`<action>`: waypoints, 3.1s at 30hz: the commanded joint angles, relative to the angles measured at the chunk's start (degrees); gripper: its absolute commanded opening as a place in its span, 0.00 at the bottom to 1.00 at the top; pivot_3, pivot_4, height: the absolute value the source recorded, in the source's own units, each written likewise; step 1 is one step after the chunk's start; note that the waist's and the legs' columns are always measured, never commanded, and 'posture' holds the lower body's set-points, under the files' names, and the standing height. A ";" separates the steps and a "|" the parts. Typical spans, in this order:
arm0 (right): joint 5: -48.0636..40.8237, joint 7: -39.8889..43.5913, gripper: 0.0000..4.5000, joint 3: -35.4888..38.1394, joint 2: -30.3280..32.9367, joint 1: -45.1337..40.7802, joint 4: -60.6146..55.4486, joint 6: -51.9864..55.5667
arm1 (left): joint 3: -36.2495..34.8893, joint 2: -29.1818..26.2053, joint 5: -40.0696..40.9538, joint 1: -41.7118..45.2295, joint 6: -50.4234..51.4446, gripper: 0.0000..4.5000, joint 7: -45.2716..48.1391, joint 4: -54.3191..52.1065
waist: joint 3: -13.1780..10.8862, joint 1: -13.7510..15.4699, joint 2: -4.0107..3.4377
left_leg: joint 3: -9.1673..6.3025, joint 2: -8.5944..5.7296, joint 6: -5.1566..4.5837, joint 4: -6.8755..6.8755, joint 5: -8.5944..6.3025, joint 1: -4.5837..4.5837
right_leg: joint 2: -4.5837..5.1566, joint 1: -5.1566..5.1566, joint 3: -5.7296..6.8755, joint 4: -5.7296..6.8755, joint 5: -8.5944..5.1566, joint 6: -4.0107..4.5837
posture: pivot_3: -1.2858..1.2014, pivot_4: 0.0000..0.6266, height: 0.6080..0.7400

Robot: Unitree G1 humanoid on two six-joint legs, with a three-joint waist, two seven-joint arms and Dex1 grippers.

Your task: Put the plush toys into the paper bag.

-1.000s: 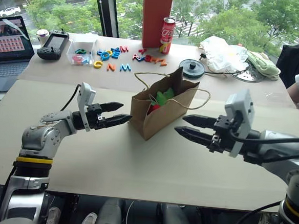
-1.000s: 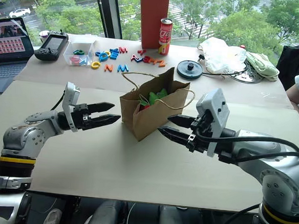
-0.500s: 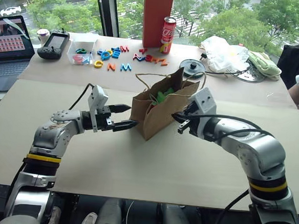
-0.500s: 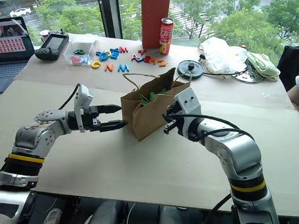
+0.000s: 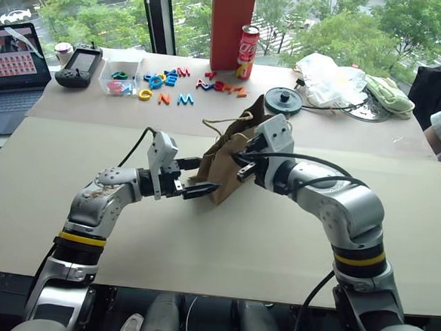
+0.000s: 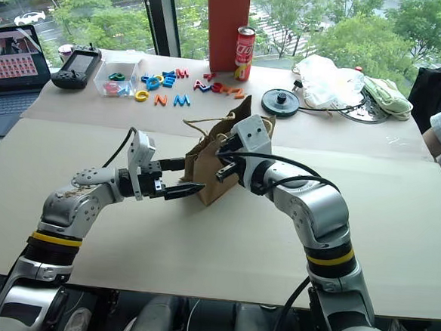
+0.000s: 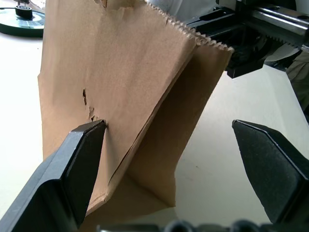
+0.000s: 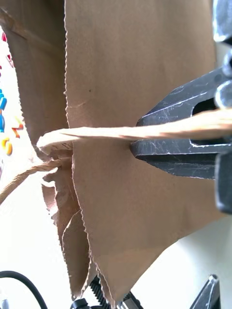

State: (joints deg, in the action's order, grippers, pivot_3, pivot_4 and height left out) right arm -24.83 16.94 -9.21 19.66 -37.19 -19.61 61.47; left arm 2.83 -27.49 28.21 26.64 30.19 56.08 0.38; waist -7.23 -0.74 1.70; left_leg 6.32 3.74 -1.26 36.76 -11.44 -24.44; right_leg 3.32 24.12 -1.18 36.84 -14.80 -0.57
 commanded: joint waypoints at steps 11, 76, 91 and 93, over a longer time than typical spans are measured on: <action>1.67 -0.02 0.01 1.09 -1.96 -0.87 -1.29 -0.66 | -0.02 7.54 -5.67 3.77 -6.37 1.00 -9.21 4.51 | 0.00 0.11 0.00 | 0.00 -0.01 0.00 0.02 0.00 0.00 | 0.01 -0.02 0.00 0.00 0.00 0.00 | 0.52 0.24 1.00; -12.43 24.34 0.00 24.20 27.45 11.37 -2.49 -2.81 | 4.35 -7.55 -6.12 8.08 -25.35 0.01 32.01 15.95 | -0.02 0.79 -0.02 | 0.17 -0.02 -0.02 0.00 -0.01 0.03 | -0.01 -0.08 -0.05 -0.15 -0.01 -0.01 | 0.52 0.24 1.00; -11.39 30.45 0.00 20.85 35.18 16.26 -2.88 -4.34 | 4.42 -8.87 -9.26 7.69 -24.84 0.43 31.16 18.23 | -0.02 0.74 -0.02 | 0.03 0.01 -0.04 0.05 -0.02 0.05 | -0.03 -0.07 -0.07 -0.09 -0.01 -0.02 | 0.52 0.24 1.00; -11.14 30.68 0.00 20.39 35.38 16.36 -2.75 -4.71 | 4.17 -9.50 -8.71 7.65 -23.34 0.61 31.27 17.19 | -0.02 0.67 -0.02 | 0.03 0.01 -0.04 0.05 -0.02 0.05 | -0.03 -0.06 -0.09 -0.08 -0.01 -0.02 | 0.52 0.24 1.00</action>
State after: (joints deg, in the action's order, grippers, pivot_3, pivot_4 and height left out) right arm -36.41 47.14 10.85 53.99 -20.71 -21.78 58.70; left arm 7.98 -35.95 19.07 33.54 5.34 87.30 20.18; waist -7.25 -0.07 1.68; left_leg 6.35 3.75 -1.29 36.82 -11.46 -24.40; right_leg 3.29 24.06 -1.26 36.76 -14.81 -0.59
